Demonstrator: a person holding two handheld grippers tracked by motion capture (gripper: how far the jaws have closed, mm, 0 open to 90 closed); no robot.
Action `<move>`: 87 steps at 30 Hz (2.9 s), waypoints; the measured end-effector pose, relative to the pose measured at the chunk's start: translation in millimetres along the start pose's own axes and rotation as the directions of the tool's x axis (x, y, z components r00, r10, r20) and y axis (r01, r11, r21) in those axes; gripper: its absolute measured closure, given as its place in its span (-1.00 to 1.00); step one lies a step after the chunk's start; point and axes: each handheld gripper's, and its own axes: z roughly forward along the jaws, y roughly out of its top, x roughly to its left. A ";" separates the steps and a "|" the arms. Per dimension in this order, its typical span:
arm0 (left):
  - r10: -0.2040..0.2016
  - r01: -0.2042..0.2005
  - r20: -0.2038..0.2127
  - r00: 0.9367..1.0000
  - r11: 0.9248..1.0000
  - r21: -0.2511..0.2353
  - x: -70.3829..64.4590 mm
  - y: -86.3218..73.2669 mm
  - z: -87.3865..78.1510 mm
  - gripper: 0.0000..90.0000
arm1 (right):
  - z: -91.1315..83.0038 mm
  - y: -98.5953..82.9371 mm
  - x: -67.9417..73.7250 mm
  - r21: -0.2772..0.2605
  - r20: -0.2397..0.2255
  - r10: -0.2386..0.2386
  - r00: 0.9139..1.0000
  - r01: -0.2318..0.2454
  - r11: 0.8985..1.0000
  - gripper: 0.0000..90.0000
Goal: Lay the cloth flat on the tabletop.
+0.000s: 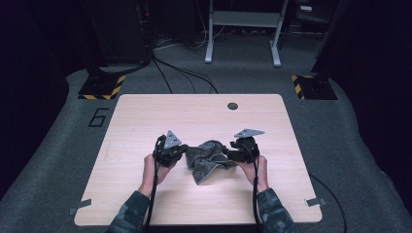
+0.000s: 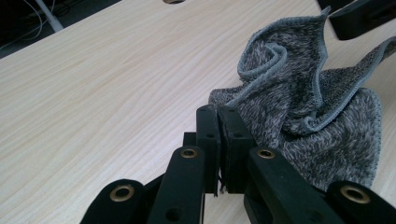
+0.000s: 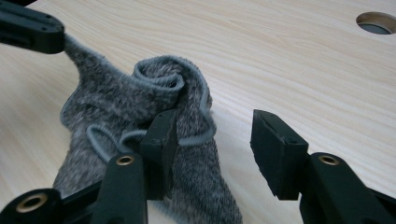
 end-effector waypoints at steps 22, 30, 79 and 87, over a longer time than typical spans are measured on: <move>-0.026 0.027 -0.035 0.999 1.000 0.007 12.0 -9.9 -12.0 0.95 | -26.5 0.6 -13.9 -0.030 0.043 -0.015 0.999 0.017 0.999 0.97; -0.051 0.052 -0.039 0.998 0.998 0.023 23.9 -10.0 -6.7 0.96 | -39.6 0.0 -31.5 -0.048 0.049 0.019 0.999 -0.017 0.999 0.98; -0.139 0.137 0.037 0.990 0.989 0.051 41.8 -29.8 -26.0 -0.47 | -20.4 -22.3 -27.2 0.019 -0.081 -0.008 0.997 0.009 1.000 -0.62; -0.166 0.169 -0.043 0.985 0.981 0.098 51.9 -31.1 18.5 -0.73 | 15.3 -14.9 -26.2 0.046 -0.043 0.005 0.999 -0.003 0.999 -0.86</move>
